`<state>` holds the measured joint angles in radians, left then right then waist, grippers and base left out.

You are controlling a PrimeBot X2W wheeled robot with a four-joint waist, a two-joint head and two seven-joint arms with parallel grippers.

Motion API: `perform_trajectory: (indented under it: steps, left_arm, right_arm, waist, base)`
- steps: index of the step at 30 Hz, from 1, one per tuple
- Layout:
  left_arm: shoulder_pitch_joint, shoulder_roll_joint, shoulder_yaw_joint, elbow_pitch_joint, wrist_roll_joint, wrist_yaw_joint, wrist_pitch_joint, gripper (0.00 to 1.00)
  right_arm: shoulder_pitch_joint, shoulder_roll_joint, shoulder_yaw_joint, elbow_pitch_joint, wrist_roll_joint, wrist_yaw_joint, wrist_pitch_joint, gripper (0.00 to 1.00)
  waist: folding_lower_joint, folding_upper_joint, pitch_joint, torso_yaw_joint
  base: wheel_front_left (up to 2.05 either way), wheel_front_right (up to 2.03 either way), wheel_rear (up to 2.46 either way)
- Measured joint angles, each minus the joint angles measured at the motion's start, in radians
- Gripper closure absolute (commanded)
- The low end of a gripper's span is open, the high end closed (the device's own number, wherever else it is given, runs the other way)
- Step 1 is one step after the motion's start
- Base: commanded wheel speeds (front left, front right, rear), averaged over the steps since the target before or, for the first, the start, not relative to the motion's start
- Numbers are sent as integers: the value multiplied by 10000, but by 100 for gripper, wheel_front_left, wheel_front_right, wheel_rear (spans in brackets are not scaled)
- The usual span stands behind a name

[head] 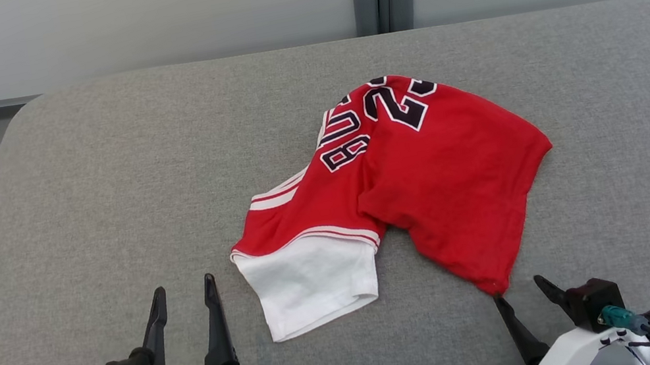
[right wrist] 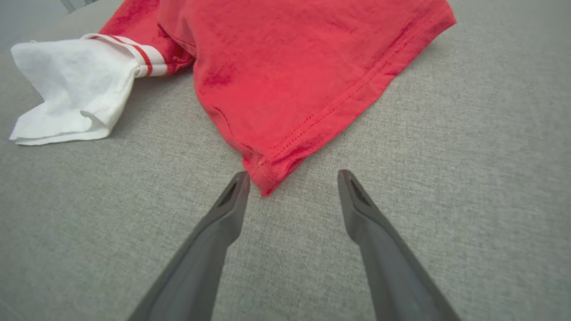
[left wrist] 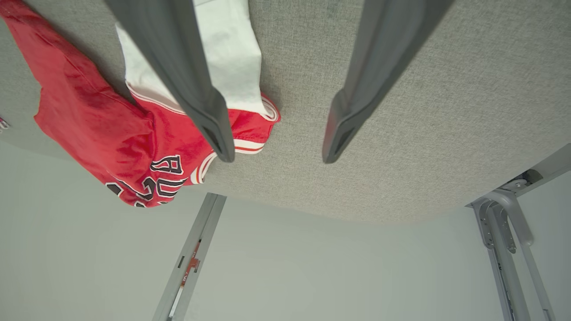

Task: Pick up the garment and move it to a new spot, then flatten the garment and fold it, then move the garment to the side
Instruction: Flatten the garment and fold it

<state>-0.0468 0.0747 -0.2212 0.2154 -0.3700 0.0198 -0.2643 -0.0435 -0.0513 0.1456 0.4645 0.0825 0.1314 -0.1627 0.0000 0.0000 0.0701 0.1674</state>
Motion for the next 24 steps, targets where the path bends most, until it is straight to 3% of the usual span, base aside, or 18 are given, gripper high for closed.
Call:
perform_trajectory:
  steps: [2, 4, 5, 8, 9, 10, 16, 24]
  left_arm:
    - [-1, 2, -10, -2, -2, 23, 0, 0]
    - [-2, 19, -21, -4, -2, 33, 0, 0]
    - [-3, 25, -21, -10, -2, 56, 2, 0]
    - [-12, 35, -42, -19, -6, 65, 2, 0]
    - [-14, 38, -50, -23, -19, 67, 0, 0]
    - [-15, 46, -58, -27, -23, 67, 2, 0]
    - [-14, 119, -48, -48, -35, 115, 2, 0]
    - [-10, 128, -77, -69, -90, 167, 2, 0]
  right_arm:
    - [-69, 2, 40, 332, 31, 0, -102, 0]
    - [-228, 10, 111, 663, 111, 2, -240, 25]
    - [-361, 10, 140, 851, 150, 2, -311, 49]
    - [-709, 12, 228, 1367, 238, 2, -520, 65]
    - [-806, 12, 244, 1538, 251, 2, -571, 87]
    - [-892, 13, 249, 1668, 261, 2, -646, 100]
    - [-1189, 29, -282, 1850, -27, 2, -934, 100]
    - [-1224, 25, -2500, 600, -1707, 2, -991, 100]
  waist:
    - [0, 0, 7, 41]
    - [0, 0, 20, 73]
    - [0, 0, 31, 86]
    - [0, 0, 65, 125]
    - [0, 0, 74, 141]
    - [0, 0, 81, 154]
    - [0, 0, 85, 133]
    - [0, 0, 53, -85]
  base:
    - [0, 0, 0]
    - [0, 0, 0]
    - [0, 0, 0]
    - [0, 0, 0]
    - [0, 0, 0]
    - [0, 0, 0]
    - [0, 0, 0]
    - [0, 0, 0]
